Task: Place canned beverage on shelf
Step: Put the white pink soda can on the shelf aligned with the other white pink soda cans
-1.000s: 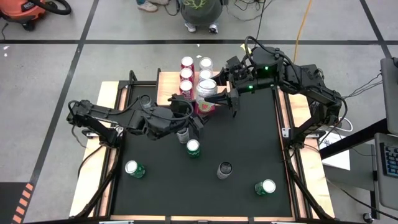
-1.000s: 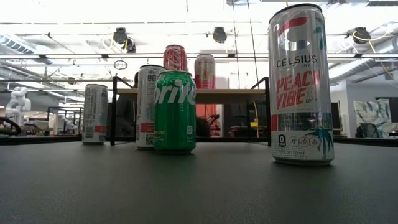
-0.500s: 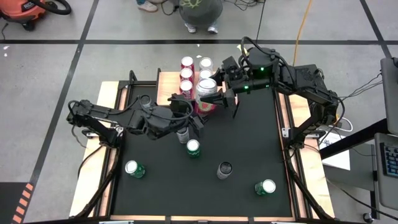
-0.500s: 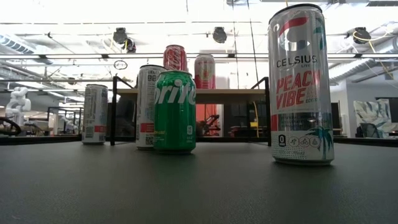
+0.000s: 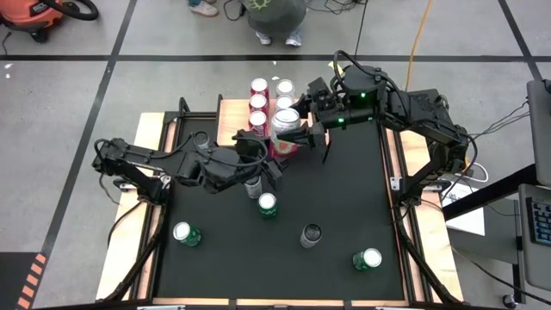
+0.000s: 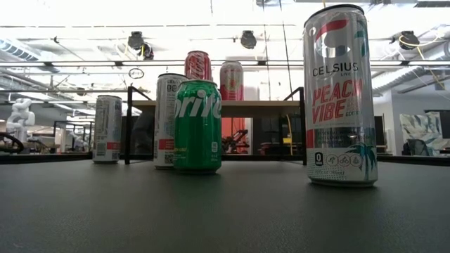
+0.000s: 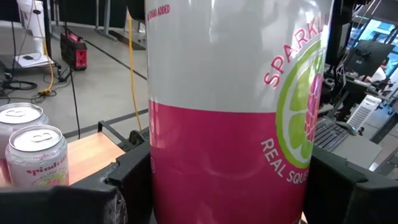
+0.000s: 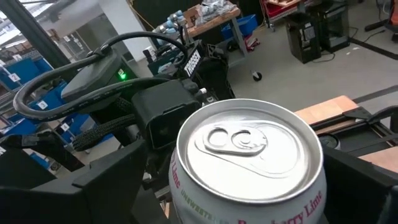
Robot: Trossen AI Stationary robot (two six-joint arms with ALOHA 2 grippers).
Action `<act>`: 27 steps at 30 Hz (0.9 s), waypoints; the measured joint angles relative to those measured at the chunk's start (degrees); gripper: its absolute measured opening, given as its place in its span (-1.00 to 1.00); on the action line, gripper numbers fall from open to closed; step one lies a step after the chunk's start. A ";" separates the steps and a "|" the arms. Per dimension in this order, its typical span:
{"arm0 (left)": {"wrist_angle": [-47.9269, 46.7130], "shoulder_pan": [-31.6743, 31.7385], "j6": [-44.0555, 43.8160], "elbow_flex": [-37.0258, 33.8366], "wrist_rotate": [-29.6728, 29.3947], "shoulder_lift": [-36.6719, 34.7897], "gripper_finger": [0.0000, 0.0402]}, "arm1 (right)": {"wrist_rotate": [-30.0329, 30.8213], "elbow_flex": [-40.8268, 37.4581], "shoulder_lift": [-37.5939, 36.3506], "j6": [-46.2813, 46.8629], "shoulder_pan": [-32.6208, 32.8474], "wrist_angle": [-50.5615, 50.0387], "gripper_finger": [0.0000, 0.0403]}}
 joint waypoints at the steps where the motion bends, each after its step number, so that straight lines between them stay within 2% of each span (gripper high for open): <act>1: 0.03 0.00 0.08 0.00 -0.06 0.00 0.47 | 0.29 0.00 -0.02 0.00 0.00 0.00 0.95; 18: 0.22 -0.07 1.45 0.00 -0.77 0.00 0.47 | 3.28 0.04 -0.09 -0.74 -0.61 -0.78 0.95; 27: -0.30 0.00 2.82 0.00 -4.54 0.02 0.47 | 4.67 0.09 -0.42 -1.04 -1.03 -0.78 0.92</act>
